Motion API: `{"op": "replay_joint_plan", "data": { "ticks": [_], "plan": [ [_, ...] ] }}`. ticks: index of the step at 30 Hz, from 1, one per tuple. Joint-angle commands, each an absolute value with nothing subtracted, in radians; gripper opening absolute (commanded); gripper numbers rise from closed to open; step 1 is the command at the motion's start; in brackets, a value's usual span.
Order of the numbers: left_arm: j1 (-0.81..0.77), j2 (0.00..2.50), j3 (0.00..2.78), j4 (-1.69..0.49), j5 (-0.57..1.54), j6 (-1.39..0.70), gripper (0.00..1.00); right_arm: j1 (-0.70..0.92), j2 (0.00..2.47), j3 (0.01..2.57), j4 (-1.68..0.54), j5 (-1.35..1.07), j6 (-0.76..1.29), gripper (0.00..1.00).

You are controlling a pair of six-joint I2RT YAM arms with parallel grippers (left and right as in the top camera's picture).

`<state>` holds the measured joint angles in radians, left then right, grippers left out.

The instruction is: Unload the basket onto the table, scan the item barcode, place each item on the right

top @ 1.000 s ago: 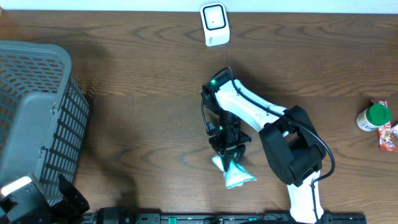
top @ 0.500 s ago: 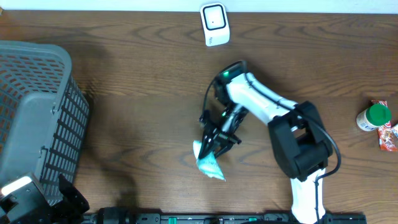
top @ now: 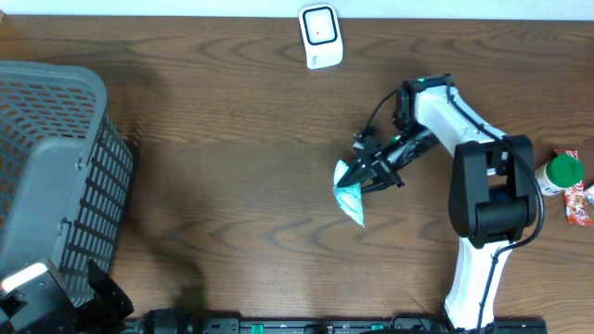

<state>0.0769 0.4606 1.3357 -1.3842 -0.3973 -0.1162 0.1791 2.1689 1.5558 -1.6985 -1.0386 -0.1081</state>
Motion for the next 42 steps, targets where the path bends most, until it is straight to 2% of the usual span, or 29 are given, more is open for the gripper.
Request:
{"op": "replay_joint_plan", "data": {
  "ticks": [1, 25, 42],
  "plan": [
    [0.080, 0.454, 1.339, -1.384, -0.400, -0.118, 0.88, 0.168, 2.181, 1.567, -1.702, -1.053, -0.152, 0.01],
    [0.080, 0.454, 1.339, -1.384, -0.400, -0.118, 0.88, 0.039, 2.181, 1.567, -1.702, -1.089, -0.081, 0.01],
    [0.080, 0.454, 1.339, -1.384, -0.400, -0.118, 0.88, -0.056, 2.181, 1.568, -1.702, -0.997, -0.045, 0.01]
  ]
}}
